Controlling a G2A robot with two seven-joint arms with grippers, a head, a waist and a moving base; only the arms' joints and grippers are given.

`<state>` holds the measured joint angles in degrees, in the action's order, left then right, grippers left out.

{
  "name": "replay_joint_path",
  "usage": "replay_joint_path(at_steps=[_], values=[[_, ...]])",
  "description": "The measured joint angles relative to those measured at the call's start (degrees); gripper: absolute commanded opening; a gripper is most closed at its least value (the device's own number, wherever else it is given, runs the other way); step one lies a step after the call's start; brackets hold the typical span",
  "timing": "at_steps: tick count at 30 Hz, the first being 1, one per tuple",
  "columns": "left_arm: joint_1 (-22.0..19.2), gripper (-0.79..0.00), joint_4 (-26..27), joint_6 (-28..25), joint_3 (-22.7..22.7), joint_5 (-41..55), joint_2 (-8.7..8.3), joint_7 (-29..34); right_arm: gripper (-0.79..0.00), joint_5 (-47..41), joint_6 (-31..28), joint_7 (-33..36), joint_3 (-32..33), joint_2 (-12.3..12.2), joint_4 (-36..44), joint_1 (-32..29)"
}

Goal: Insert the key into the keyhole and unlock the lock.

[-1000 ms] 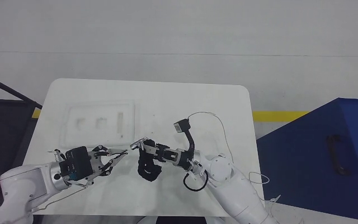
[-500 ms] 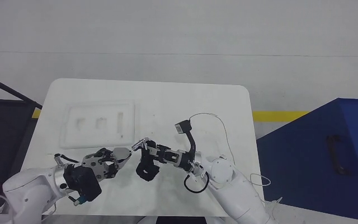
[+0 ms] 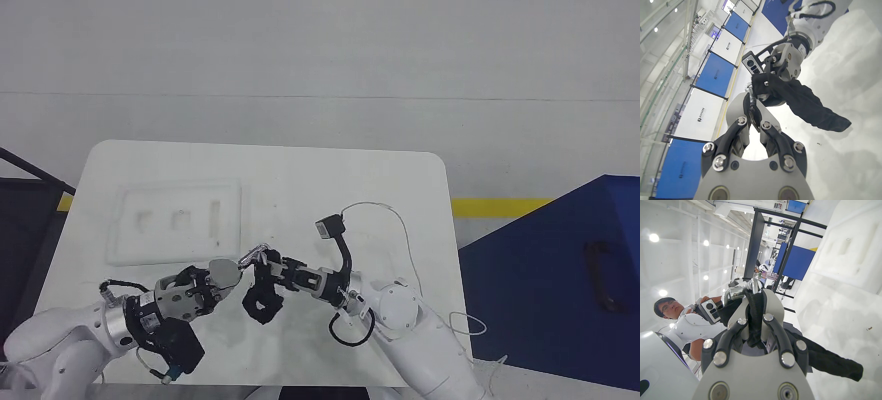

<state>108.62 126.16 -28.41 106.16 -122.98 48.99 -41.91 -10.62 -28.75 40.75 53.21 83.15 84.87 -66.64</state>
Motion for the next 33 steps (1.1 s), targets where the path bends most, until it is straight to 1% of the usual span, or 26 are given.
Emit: replay_joint_path(at_steps=[6, 10, 18, 22, 23, 24, 29, 33], values=[[3.2, -0.785, 0.3, 9.5, 0.5, -8.9, 0.14, -0.2, -0.785, -0.3, -0.1, 0.1, 0.1, -0.2, -0.2, -0.1], [5.3, -0.785, 0.6, 18.0, 0.4, -15.4, 0.41, 0.8, -0.785, -0.6, -0.2, 0.2, -0.3, -0.3, -0.7, 0.1], [7.9, -0.785, 1.3, 28.3, 0.4, -22.4, 0.79, 0.2, -0.785, -0.9, -0.1, 0.1, -0.8, -0.3, -1.0, 0.7], [9.1, -0.785, 0.8, 34.7, 0.6, -27.8, 1.04, 0.7, -0.785, -0.8, -0.1, -0.1, -1.1, -0.3, -1.0, 0.8], [9.4, -0.517, 0.6, 35.4, 0.4, -28.4, 1.09, 0.8, -0.785, -0.7, 0.0, -0.1, -1.1, -0.3, -0.9, 0.8], [9.6, 0.000, 0.5, 35.7, 0.3, -28.5, 1.15, 0.9, -0.785, -0.7, 0.0, -0.1, -1.1, -0.4, -0.8, 0.8], [9.4, 0.000, 0.0, 36.5, 1.2, -25.0, 1.49, 2.2, -0.785, -0.1, 0.3, -0.2, -0.7, -0.6, 0.2, 0.6], [9.3, 0.000, -1.0, 37.1, 3.7, -20.8, 1.71, 1.6, -0.785, 2.3, 0.2, -1.4, 0.1, -0.9, 1.4, 0.1]])
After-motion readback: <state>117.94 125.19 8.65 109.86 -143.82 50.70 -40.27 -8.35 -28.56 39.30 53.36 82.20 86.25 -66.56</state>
